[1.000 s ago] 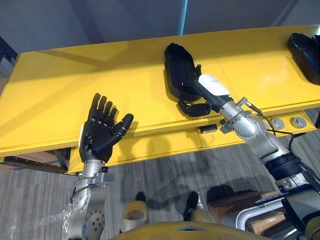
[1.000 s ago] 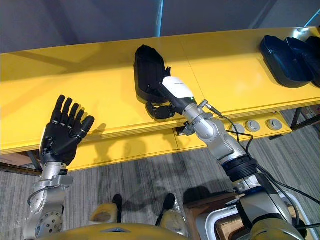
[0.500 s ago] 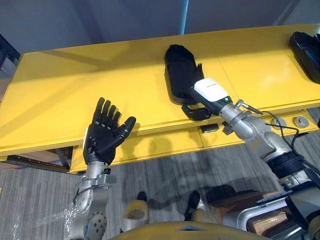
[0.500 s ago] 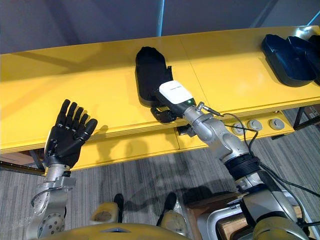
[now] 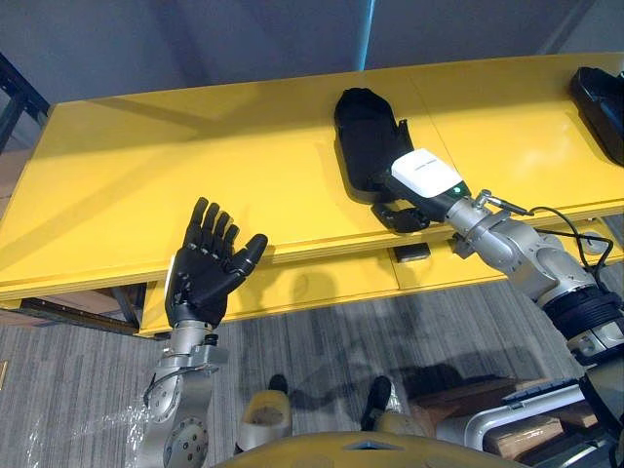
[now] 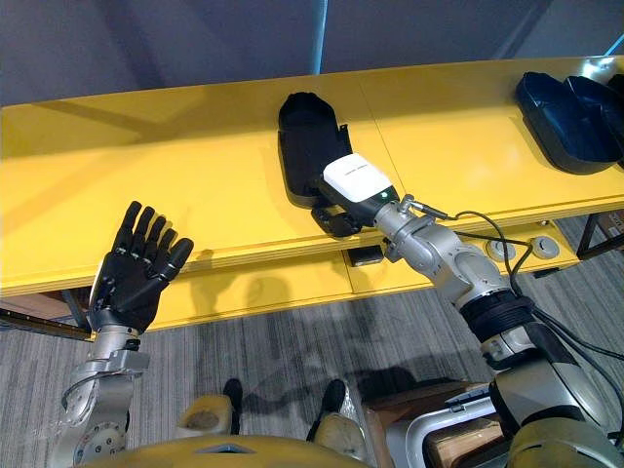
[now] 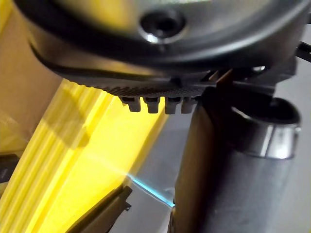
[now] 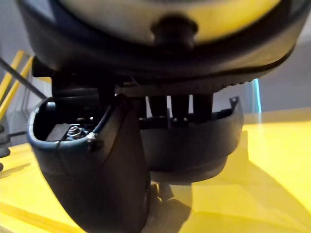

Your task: Walk over and take three plastic housings, then place them on the shelf

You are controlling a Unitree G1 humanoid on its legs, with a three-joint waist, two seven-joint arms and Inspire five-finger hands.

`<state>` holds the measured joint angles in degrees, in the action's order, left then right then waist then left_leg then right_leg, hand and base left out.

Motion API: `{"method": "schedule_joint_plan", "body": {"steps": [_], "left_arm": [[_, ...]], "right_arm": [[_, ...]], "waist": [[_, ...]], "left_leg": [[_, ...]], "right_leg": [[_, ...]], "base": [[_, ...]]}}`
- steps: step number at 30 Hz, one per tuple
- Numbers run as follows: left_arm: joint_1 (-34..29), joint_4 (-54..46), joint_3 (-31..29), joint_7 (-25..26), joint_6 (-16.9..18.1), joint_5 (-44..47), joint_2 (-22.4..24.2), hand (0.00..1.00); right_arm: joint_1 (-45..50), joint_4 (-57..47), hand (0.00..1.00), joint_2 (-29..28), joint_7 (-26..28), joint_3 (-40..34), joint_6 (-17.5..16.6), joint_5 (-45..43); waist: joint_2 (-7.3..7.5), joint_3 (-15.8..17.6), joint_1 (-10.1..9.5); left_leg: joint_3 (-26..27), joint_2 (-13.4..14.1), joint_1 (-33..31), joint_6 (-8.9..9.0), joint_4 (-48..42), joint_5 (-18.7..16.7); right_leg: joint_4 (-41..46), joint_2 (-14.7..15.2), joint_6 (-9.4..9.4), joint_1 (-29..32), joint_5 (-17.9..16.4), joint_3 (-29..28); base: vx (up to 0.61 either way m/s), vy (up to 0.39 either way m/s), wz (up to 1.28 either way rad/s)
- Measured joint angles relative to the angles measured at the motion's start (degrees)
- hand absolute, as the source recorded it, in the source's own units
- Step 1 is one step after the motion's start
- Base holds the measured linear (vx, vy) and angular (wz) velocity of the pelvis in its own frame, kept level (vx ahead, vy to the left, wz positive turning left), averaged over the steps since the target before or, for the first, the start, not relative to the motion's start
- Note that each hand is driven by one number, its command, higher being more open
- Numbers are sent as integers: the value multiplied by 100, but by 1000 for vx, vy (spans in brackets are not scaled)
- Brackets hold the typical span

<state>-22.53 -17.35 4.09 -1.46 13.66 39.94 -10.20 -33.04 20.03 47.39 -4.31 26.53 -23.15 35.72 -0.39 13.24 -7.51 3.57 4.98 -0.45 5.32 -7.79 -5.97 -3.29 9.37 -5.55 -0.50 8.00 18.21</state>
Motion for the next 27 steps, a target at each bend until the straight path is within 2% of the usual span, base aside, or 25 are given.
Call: {"method": "schedule_joint_plan", "body": {"steps": [8,9,22,27], "left_arm": [[33,313,60,97,62,-170,-110,100],[30,359,63,95,66,-232,-147,100],[20,400,76,61,66,-235,-200,100],[-2,449,82,61,66,-245,-200,100]], "right_arm": [[-372,233,0,196,-114,357,-23,117],[-422,292,100,196,-132,413,-25,115],[-477,496,100,196,-106,482,-90,106],[-133,477,100,196,-94,323,-15,103]], "waist": [[-13,-7,-4],[-38,-20,-9],[-68,-60,-12],[-48,-236,-12]], "left_leg": [[6,-45,-36,-44,-9,30],[4,-44,-37,-46,-8,32],[-23,-45,-11,-51,1,56],[-11,-75,115,-48,131,107]], "right_leg": [[-116,56,-13,-13,106,-9],[-115,50,-13,-15,106,-7],[-115,43,-1,-60,114,15],[-114,63,-2,-112,115,26]], "base": [[-14,-4,-1],[-39,-6,0],[-8,0,0],[0,0,0]]}}
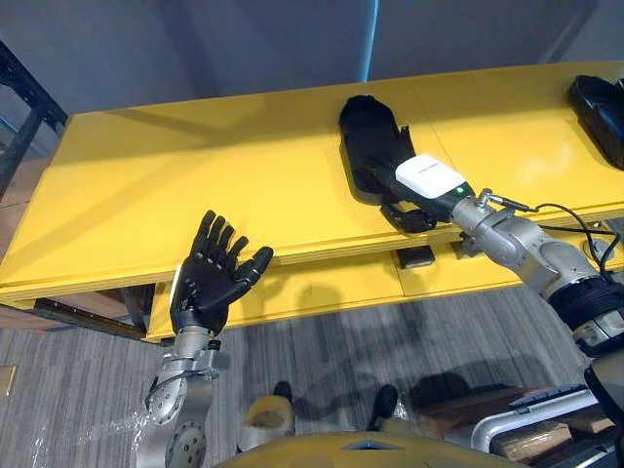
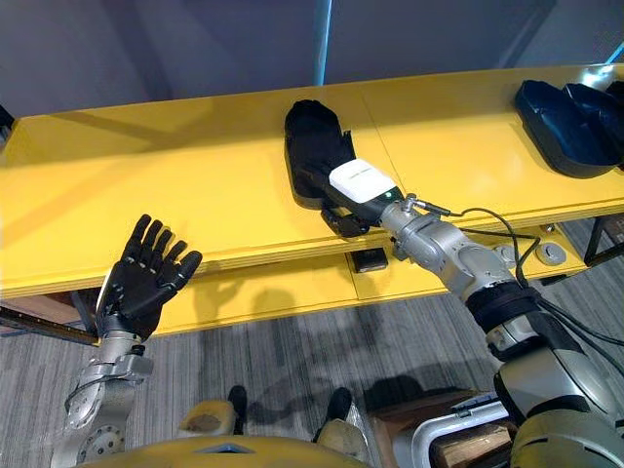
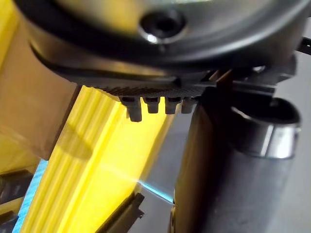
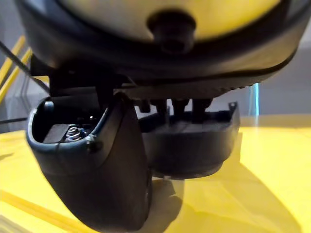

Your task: Walk over and take three plastic housings, then place them on the shelf

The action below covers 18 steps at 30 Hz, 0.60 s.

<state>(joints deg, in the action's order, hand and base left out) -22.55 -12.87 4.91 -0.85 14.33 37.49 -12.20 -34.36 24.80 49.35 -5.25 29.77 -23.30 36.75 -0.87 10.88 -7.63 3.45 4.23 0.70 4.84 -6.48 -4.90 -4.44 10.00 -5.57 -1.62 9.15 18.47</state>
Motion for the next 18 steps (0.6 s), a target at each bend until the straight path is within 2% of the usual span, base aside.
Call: {"method": "schedule_joint_plan", "body": {"steps": [8,11,16,18], "left_arm": [[-55,1,-10,1,0,-9,0,100],[-49,1,-10,-12,2,-10,-1,100],[-39,1,-6,-25,23,-9,1,100],[-28,0,-11,-20,73,0,1,100]], "right_arm": [[843,-519,100,340,-12,-653,90,1],[913,-749,100,340,-14,-853,181,-85],[1109,-1247,100,337,-26,-1488,360,-611],[1142,-1663,100,168,-25,-1946,470,-1116]], "waist": [[14,-115,34],[7,-131,159],[10,-303,254],[16,-347,310]], "left_leg": [[129,30,158,8,191,29],[176,36,179,10,209,28],[253,46,198,12,250,32],[314,46,254,14,252,31]], "right_leg": [[0,-7,-5,-14,-4,-90],[-1,-10,-6,-1,-4,-136],[0,-20,-11,54,-1,-187],[0,-26,-12,55,0,-272]], "base": [[-22,-1,-7],[-11,0,-8],[8,0,-7],[13,12,-15]]}}
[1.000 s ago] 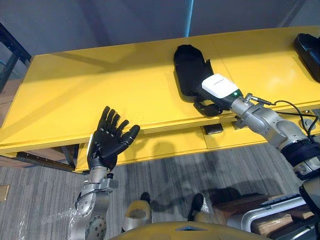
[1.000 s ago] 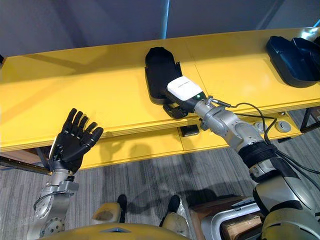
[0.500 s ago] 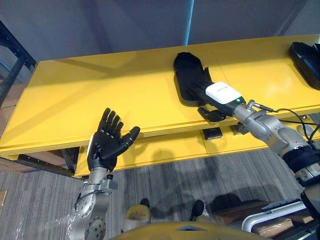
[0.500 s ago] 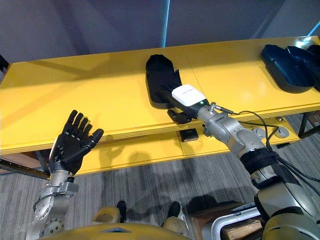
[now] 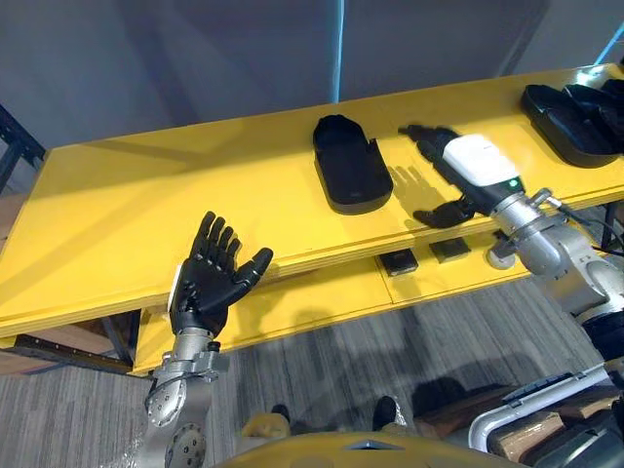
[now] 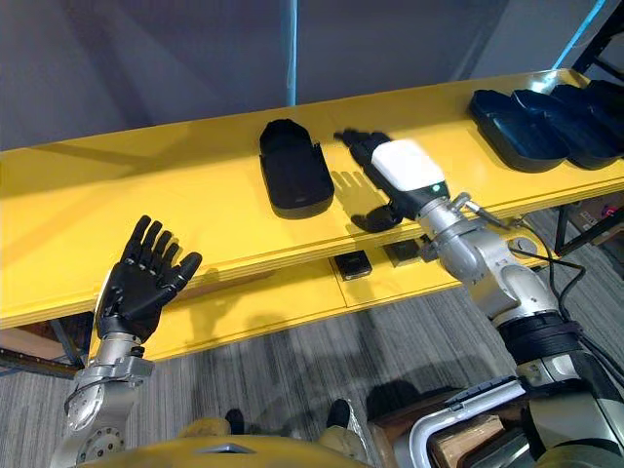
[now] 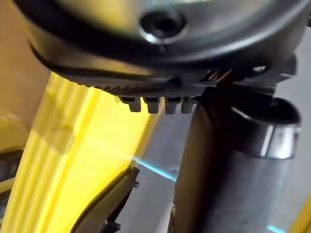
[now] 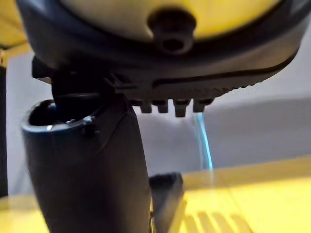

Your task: Walk over and take three plastic housings, then place them on the shelf

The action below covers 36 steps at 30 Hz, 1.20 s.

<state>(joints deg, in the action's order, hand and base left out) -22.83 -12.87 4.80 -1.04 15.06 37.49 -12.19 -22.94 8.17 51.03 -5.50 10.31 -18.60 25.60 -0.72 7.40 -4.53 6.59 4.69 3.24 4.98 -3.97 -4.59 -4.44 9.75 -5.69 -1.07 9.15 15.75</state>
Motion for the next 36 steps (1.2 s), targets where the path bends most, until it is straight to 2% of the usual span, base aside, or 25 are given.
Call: {"method": "schedule_joint_plan", "body": {"steps": [2,5,7,11,14,15,16,19,21,22,26,28,29,30,31,32,33,34,36], "left_arm": [[21,0,3,3,-1,7,5,100],[60,-16,0,16,0,13,17,100],[59,-84,-4,95,0,3,72,100],[67,-344,-8,309,36,2,275,100],[117,-565,114,509,306,-439,402,100],[132,-625,162,565,411,-540,421,100],[169,-645,223,670,498,-661,436,100],[553,-775,385,1321,1018,-993,596,100],[814,-782,390,1596,1157,-1159,633,100],[1007,-788,402,1842,1268,-1348,661,100],[1390,-797,570,2537,1267,-2049,669,100],[1384,-800,570,2777,1194,-2237,676,100],[1361,-802,524,2924,1171,-2235,676,100],[1341,-803,402,3138,1086,-2222,686,100],[1317,-804,337,3184,1085,-2201,699,100],[1317,-807,313,3186,1085,-2180,708,100],[1352,-860,306,3149,1086,-2111,718,100],[1410,-927,325,3030,1087,-2095,738,100],[1460,-931,345,2917,1086,-2108,722,100]], "right_arm": [[150,-417,100,-236,-3,-404,121,-311],[757,-1325,100,-907,-92,-1116,319,-831],[1336,-1852,100,-1582,-268,-1368,437,-938],[2526,-2213,100,-2714,-545,-1439,732,-1041],[3445,-2204,100,-3515,-764,-1432,1289,-1318],[3678,-2196,100,-3678,-826,-1435,1362,-1445],[3844,-2196,100,-3774,-877,-1440,1368,-1514],[4321,-2199,100,-4005,-1010,-1496,1353,-1737],[4431,-2200,100,-4005,-1066,-1642,1261,-1783],[4502,-2205,100,-4005,-1131,-1771,1110,-1877],[4649,-2321,100,-4006,-1115,-2042,669,-2509],[4608,-2424,100,-4006,-1007,-1977,499,-2728],[4496,-2425,100,-3998,-906,-1892,412,-2723],[4213,-2387,100,-3916,-787,-1697,273,-2699],[3976,-2286,100,-3801,-768,-1551,185,-2699],[3802,-2191,100,-3699,-783,-1471,136,-2688],[3441,-2025,100,-3507,-831,-1351,113,-2594],[3197,-1909,100,-3426,-930,-1287,88,-2602],[3097,-1818,100,-3515,-1042,-1218,89,-2735]], "waist": [[7,-44,12],[29,-173,51],[59,-218,143],[105,-292,295],[96,-340,451],[89,-343,495],[81,-348,523],[54,-361,811],[46,-365,892],[41,-370,991],[0,-348,1212],[-52,-272,1198],[-61,-210,1111],[-121,-59,1003],[-138,36,937],[-180,72,896],[-338,107,854],[-361,163,845],[-212,288,764]], "left_leg": [[50,5,26,14,0,-13],[113,7,52,9,-22,-59],[200,13,56,-6,-106,-150],[399,13,125,-8,-111,-261],[674,44,119,27,-195,-337],[777,74,131,0,-248,-366],[839,100,132,11,-303,-413],[1322,240,250,66,-578,-664],[1530,298,329,83,-657,-781],[1651,319,334,84,-727,-848],[2003,399,331,89,-974,-1068],[1697,409,201,-31,-1417,-1239],[1245,379,72,-147,-1713,-1304],[442,292,-179,-272,-2230,-1463],[49,232,-298,-281,-2444,-1568],[-161,207,-365,-299,-2500,-1665],[-377,190,-427,-300,-2431,-1866],[-382,168,-472,-198,-2219,-2031],[-385,-23,-462,-252,-2156,-1961]], "right_leg": [[0,-5,-1,0,1,-44],[0,-8,-3,1,-1,-103],[-1,-10,-15,1,0,-205],[-1,-15,-71,42,-33,-380],[-1,-68,-91,193,-15,-688],[0,-102,-94,222,-1,-799],[0,-127,-86,235,8,-859],[1,-305,-71,327,85,-1373],[1,-392,-67,352,108,-1609],[1,-425,-68,396,126,-1730],[0,-538,-91,541,163,-2097],[35,-648,-60,633,182,-2360],[49,-708,0,704,184,-2589],[57,-822,20,803,157,-2926],[47,-881,60,887,125,-3067],[32,-899,98,956,99,-3126],[5,-960,104,1102,96,-3155],[6,-972,110,1258,128,-3141],[17,-793,93,1276,248,-3151]], "base": [[-2,9,-13],[-11,13,-11],[-36,19,-19],[-38,18,-28],[-9,10,-44],[0,2,-49],[18,-1,-53],[19,1,-83],[-6,7,-71],[-13,9,-51],[-27,15,-54],[-29,17,-71],[-61,12,-124],[-108,45,-136],[-128,76,-117],[-114,106,-79],[-154,142,-45],[-140,137,-22],[-108,111,8]]}}
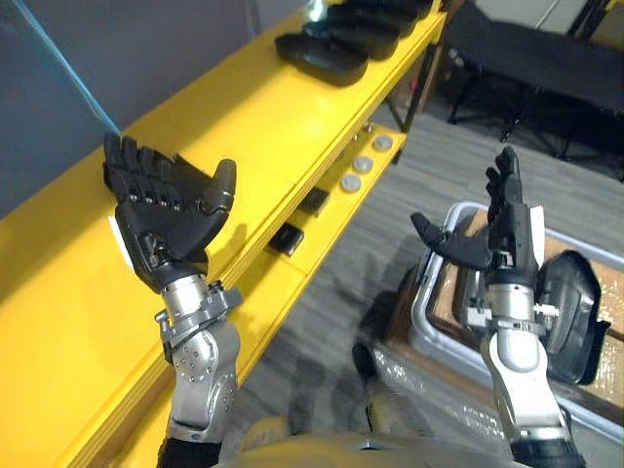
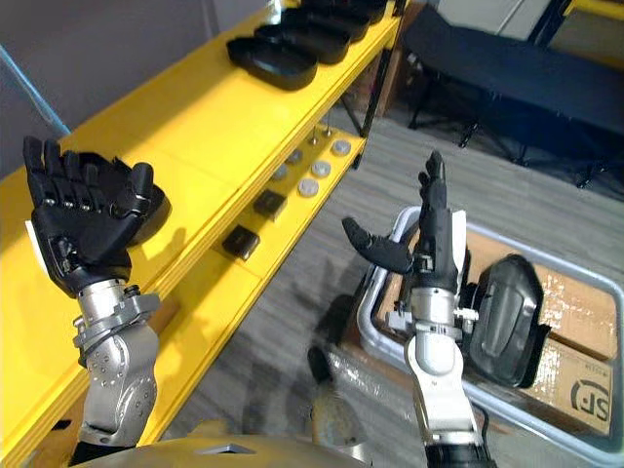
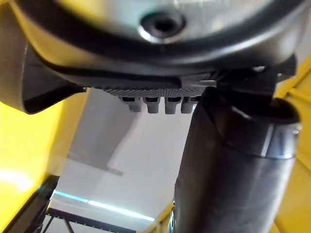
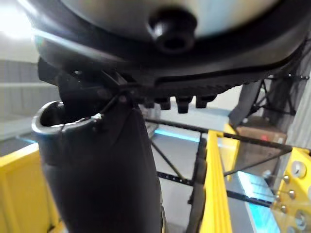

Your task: Walk over and take three plastic housings, then place them on the shelf

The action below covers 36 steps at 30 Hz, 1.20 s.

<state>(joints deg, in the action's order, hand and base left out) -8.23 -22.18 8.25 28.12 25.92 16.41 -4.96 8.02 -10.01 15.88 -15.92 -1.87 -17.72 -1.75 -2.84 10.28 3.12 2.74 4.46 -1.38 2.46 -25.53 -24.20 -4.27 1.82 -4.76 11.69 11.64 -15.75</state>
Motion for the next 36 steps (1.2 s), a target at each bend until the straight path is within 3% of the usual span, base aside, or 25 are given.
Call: {"method": "schedule_joint_plan", "body": {"steps": [2,4,9,11,12,13,14,15,16,18,19,20,21,23,24,25,26,28,29,30,31,32,33,34,36], "left_arm": [[-28,-5,-12,-70,1,131,0,100],[-27,-53,-5,-103,1,169,3,100],[-261,-339,318,-593,-152,403,86,100],[-378,-413,450,-674,-172,376,68,100],[-373,-363,427,-703,-231,323,95,100],[-358,-218,358,-684,-241,246,52,100],[-395,-176,307,-634,-268,208,59,100],[-459,-155,165,-535,-319,183,81,100],[-476,-157,-7,-522,-327,199,126,100],[-492,-159,-178,-597,-327,334,120,100],[-563,-158,-347,-685,-322,630,115,100],[-598,-158,-390,-719,-308,771,119,100],[-633,-160,-440,-788,-246,1107,120,100],[-631,-160,-489,-989,-230,1581,87,100],[-668,-145,-457,-1186,-241,2020,131,100],[-732,-145,-415,-1286,-241,2245,209,100],[-857,-142,-263,-1409,-242,2525,366,100],[-1023,-139,-60,-1538,-248,2607,525,100],[-1061,-132,44,-1713,-281,2598,523,100],[-1069,-132,51,-1828,-284,2587,523,100],[-1068,-135,99,-2003,-284,2453,513,100],[-1061,-139,135,-2033,-283,2325,500,100],[-1063,-144,194,-2081,-289,2191,471,100],[-1064,-144,234,-2093,-314,2174,444,100],[-1023,-140,359,-2116,-370,2131,436,100]], "right_arm": [[53,35,100,-96,-100,150,6,-391],[187,62,100,-282,-140,213,18,-706],[1476,84,100,-1241,44,534,55,-1080],[1737,47,100,-1291,448,738,43,-1167],[1653,57,100,-1282,660,889,-7,-1151],[1325,134,100,-1184,735,1052,-75,-1067],[1084,227,100,-1086,732,1141,-140,-937],[447,581,100,-891,639,1365,-382,-702],[-269,1027,100,-815,420,1601,-581,-646],[-1039,1504,100,-860,35,1760,-651,-603],[-1586,1841,100,-1004,-380,1865,-643,-521],[-1700,1892,100,-1037,-501,1907,-631,-518],[-1872,1883,100,-1112,-647,1943,-601,-426],[-1894,1822,100,-1200,-703,1952,-415,-228],[-1829,1812,100,-1155,-671,1938,-188,-100],[-1723,1809,100,-1123,-651,1935,-55,-71],[-1459,1808,100,-1011,-589,1916,140,-72],[-985,1788,100,-864,-471,1744,415,-70],[-520,1599,100,-810,-446,1502,643,-81],[-317,1456,100,-771,-445,1444,703,-103],[174,987,100,-647,-436,1309,728,-217],[285,840,100,-623,-431,1239,728,-266],[318,739,100,-611,-431,1165,732,-326],[317,723,100,-613,-431,1143,731,-373],[312,703,100,-575,-358,1156,730,-738]], "waist": [[-10,14,-14],[-53,39,-10],[-71,206,-7],[64,384,34],[57,468,-9],[127,516,-112],[119,521,-171],[80,538,-265],[61,549,-435],[62,549,-657],[82,538,-911],[96,529,-981],[116,518,-1063],[255,440,-1087],[270,407,-1077],[238,342,-1058],[115,241,-990],[-10,166,-726],[-36,151,-517],[-38,149,-474],[-6,146,-419],[-44,123,-426],[-148,57,-403],[-206,20,-358],[-173,18,-298]], "left_leg": [[-64,-126,42,-8,-30,-2],[-100,-197,58,-17,-43,2],[182,-173,419,-116,-346,-152],[505,-174,386,-275,-549,-162],[760,-129,260,-351,-447,-125],[1015,-51,136,-421,-378,11],[1129,4,77,-421,-319,94],[1238,128,-2,-396,-206,283],[1306,282,-124,-348,-179,415],[1345,503,-234,-241,-255,491],[1363,691,-281,-71,-283,590],[1355,761,-324,2,-309,635],[1309,908,-467,142,-376,715],[1206,1066,-739,344,-541,827],[1129,1151,-771,520,-486,952],[1091,1213,-769,627,-389,1028],[1037,1360,-693,750,-138,1180],[1002,1502,-616,657,116,1562],[959,1580,-637,407,-6,1874],[960,1618,-660,377,-111,1992],[859,1517,-660,631,-93,1826],[759,1378,-631,709,-22,1709],[686,1202,-571,556,108,1434],[645,1162,-488,545,165,1418],[607,1010,-305,531,409,1386]], "right_leg": [[292,91,-63,66,106,10],[676,96,-150,219,-12,-4],[1491,-60,-196,305,-56,-32],[1290,-18,-101,295,259,148],[1420,18,113,434,169,589],[2585,131,541,761,-688,1360],[3058,206,695,844,-1049,1678],[3759,428,730,833,-1529,2139],[4227,774,760,633,-1781,2388],[4575,1264,767,251,-1906,2485],[4641,1731,726,-143,-1878,2455],[4560,1859,663,-280,-1834,2417],[4081,2010,473,-523,-1709,2287],[3068,2032,9,-720,-1455,2263],[2840,1935,-624,-850,-1874,2420],[2708,1867,-798,-893,-1990,2518],[2435,1665,-906,-937,-2114,2650],[2070,1430,-872,-1055,-2118,2729],[1883,1316,-748,-1129,-2052,2715],[1840,1280,-694,-1128,-2016,2650],[1728,1288,-621,-1051,-1953,2390],[1681,1267,-595,-980,-1932,2249],[1682,1183,-569,-777,-1864,1989],[1724,1141,-580,-706,-1841,1904],[1707,1160,-599,-464,-1547,1682]], "base": [[-35,91,19],[33,71,9],[-11,52,-42],[-212,33,-80],[-304,-7,-94],[-316,-30,-91],[-275,-50,-82],[-218,-62,-69],[-186,-77,-63],[-176,-222,-47],[-158,-341,-40],[-140,-400,-36],[-123,-392,-21],[-148,-442,-25],[-113,-383,-36],[-106,-472,-57],[-61,-495,-54],[-24,-384,-41],[-11,-190,-38],[-15,-231,-78],[-5,-43,-86],[-11,46,-127],[-5,96,-97],[-9,48,-94],[-57,50,-82]]}}
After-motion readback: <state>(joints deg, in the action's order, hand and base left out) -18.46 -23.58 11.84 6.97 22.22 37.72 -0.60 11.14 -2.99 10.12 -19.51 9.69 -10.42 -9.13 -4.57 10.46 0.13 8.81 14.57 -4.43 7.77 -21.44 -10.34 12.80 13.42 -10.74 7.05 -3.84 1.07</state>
